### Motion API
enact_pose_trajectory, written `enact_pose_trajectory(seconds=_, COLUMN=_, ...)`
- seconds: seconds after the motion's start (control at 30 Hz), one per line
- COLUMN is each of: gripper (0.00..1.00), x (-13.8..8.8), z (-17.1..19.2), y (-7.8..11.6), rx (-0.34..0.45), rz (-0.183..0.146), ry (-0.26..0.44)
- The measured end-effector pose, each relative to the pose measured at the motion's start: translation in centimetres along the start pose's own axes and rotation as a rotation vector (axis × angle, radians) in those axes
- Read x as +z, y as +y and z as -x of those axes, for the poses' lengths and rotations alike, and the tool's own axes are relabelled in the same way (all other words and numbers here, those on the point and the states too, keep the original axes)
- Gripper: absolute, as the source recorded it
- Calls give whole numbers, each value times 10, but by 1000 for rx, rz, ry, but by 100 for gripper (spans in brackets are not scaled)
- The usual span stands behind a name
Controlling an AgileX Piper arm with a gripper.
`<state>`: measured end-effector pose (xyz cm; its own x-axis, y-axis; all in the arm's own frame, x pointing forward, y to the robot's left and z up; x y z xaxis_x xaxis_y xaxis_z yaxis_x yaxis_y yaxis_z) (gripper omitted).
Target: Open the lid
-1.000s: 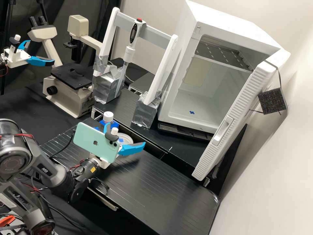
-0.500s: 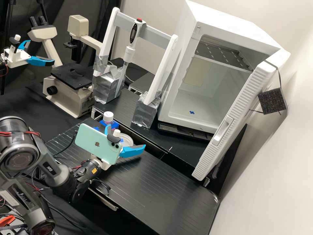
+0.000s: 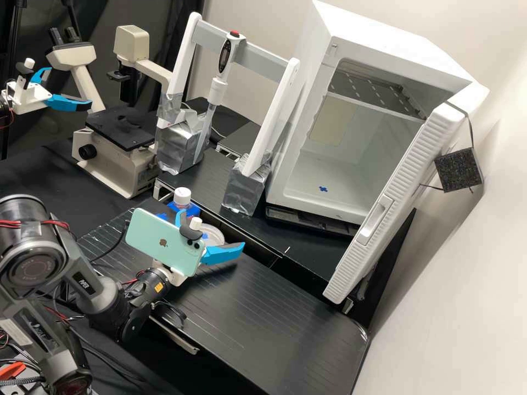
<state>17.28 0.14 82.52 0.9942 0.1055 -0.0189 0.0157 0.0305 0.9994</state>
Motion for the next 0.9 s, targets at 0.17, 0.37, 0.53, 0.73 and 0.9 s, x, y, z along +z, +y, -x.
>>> enact_pose_trajectory(seconds=0.17, gripper=100, x=0, z=0, y=-1, rx=-5, rz=2, ry=4)
enact_pose_trajectory(seconds=0.37, gripper=100, x=0, z=1, y=-1, rx=-23, rz=19, ry=27)
enact_pose_trajectory(seconds=0.53, gripper=100, x=-1, z=1, y=-1, rx=-35, rz=24, ry=41)
enact_pose_trajectory(seconds=0.73, gripper=100, x=-1, z=0, y=-2, rx=-30, rz=13, ry=57)
enact_pose_trajectory(seconds=0.9, gripper=100, x=2, z=-1, y=-6, rx=-55, rz=1, ry=37)
